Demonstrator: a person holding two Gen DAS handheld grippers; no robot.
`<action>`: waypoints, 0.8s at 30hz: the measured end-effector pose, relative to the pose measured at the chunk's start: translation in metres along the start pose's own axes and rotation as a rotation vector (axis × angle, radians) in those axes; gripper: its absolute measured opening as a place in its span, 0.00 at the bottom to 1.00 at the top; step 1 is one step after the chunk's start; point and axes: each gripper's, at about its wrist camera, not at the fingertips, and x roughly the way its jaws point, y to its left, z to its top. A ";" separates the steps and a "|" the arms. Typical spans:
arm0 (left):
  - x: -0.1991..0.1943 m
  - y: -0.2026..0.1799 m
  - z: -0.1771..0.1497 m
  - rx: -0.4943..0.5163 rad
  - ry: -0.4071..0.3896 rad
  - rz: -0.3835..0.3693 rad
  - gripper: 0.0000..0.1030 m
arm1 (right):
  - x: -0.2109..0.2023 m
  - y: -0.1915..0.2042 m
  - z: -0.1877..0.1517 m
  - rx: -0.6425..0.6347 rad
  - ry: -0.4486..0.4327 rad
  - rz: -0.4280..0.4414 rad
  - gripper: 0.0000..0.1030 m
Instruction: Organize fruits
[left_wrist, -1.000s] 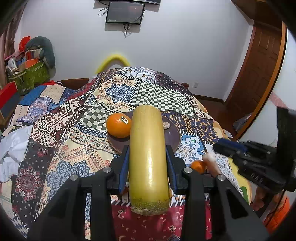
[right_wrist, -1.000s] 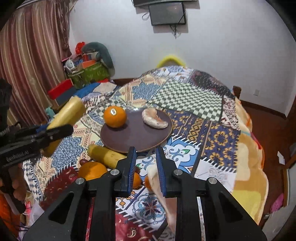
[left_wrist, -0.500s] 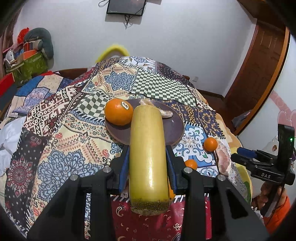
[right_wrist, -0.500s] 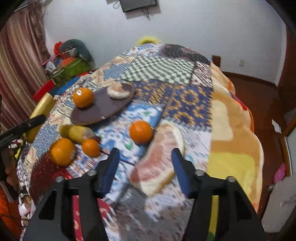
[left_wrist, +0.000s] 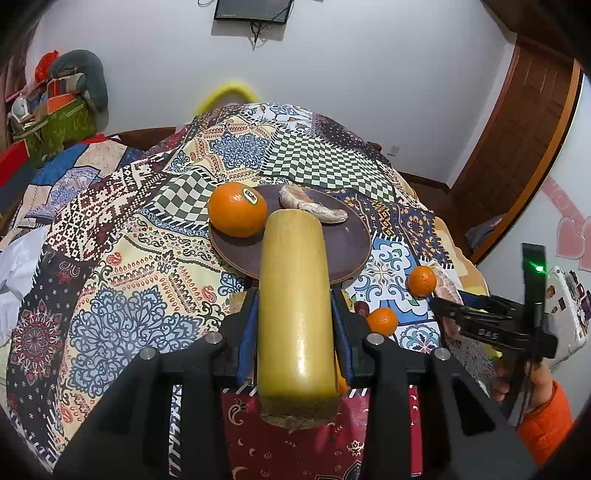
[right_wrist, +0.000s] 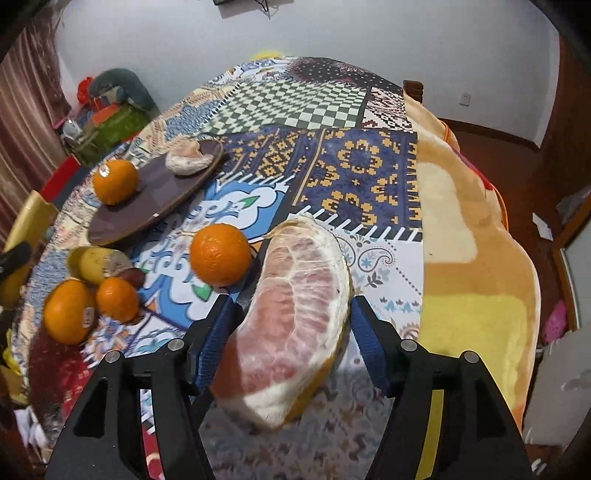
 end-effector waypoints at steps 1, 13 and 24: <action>0.000 0.000 0.000 0.000 0.000 -0.001 0.36 | 0.002 -0.003 0.000 0.008 -0.001 0.006 0.59; -0.004 -0.001 0.009 0.006 -0.029 -0.002 0.36 | -0.017 0.000 0.009 0.012 -0.061 0.010 0.47; -0.003 -0.003 0.042 0.014 -0.093 0.002 0.36 | -0.050 0.025 0.048 -0.043 -0.201 0.057 0.47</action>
